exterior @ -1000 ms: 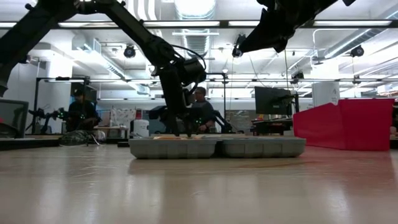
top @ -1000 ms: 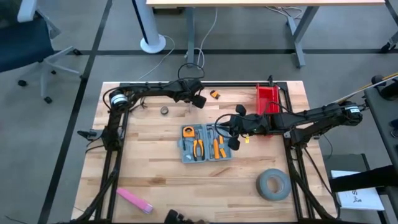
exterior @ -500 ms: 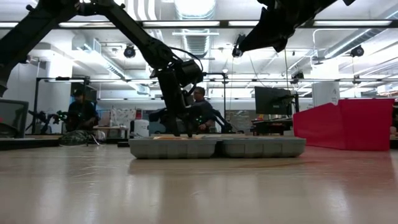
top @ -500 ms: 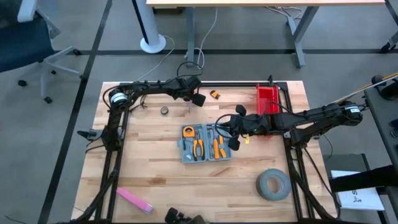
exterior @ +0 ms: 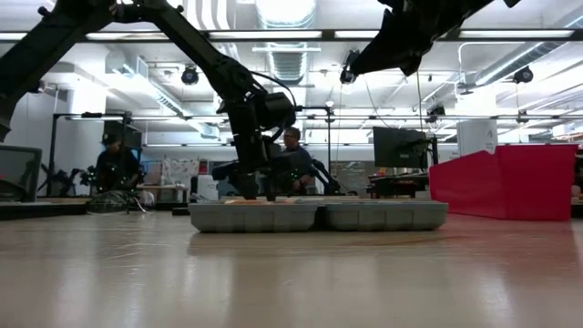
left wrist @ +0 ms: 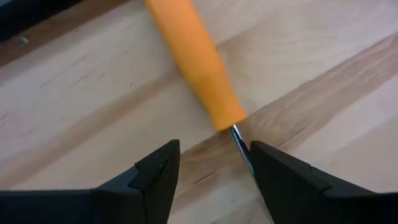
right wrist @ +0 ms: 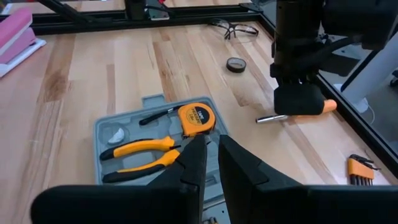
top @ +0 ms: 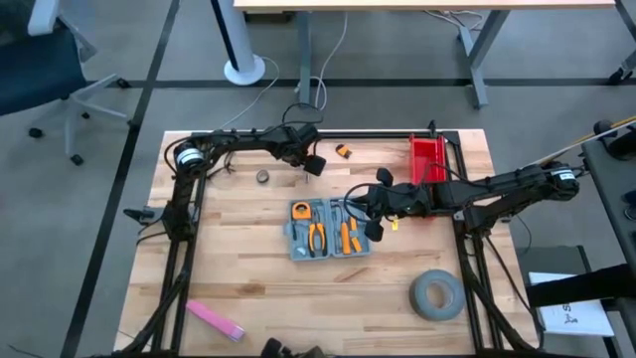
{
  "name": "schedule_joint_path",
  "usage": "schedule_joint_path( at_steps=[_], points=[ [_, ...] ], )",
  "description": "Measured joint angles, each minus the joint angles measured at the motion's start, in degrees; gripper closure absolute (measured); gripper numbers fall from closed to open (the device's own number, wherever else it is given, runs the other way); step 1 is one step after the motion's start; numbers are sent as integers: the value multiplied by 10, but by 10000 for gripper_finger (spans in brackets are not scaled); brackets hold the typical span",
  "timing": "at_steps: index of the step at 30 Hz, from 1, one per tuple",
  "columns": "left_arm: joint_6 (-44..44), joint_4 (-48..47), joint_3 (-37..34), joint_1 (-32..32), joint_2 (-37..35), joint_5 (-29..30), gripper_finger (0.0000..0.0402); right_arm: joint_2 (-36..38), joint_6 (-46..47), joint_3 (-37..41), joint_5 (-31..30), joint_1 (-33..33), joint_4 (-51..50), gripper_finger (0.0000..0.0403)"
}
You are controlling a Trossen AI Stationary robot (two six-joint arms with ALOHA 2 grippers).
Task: Prefit tool cases
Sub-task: Put the yellow nut driver into the gray pre-fit tool case
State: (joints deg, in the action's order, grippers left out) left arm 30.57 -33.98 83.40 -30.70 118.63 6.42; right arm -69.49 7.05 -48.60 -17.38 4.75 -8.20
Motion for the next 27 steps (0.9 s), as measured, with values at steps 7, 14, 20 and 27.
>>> schedule_joint_path(
  at_steps=[7, 14, 20, 27],
  points=[
    [6, -10, -1, 11, 0, -33, 198, 0, 9, 0, 4, 2, 0, 379],
    [8, -19, -3, 30, 0, -35, 198, 0, 14, 0, 11, 3, 0, 380],
    [11, -29, -3, 32, 0, -35, 198, 0, 15, 0, 13, 4, 0, 378],
    [8, -36, -3, 32, 0, -28, 198, 0, 15, 0, 13, 6, 0, 378]
  ],
)
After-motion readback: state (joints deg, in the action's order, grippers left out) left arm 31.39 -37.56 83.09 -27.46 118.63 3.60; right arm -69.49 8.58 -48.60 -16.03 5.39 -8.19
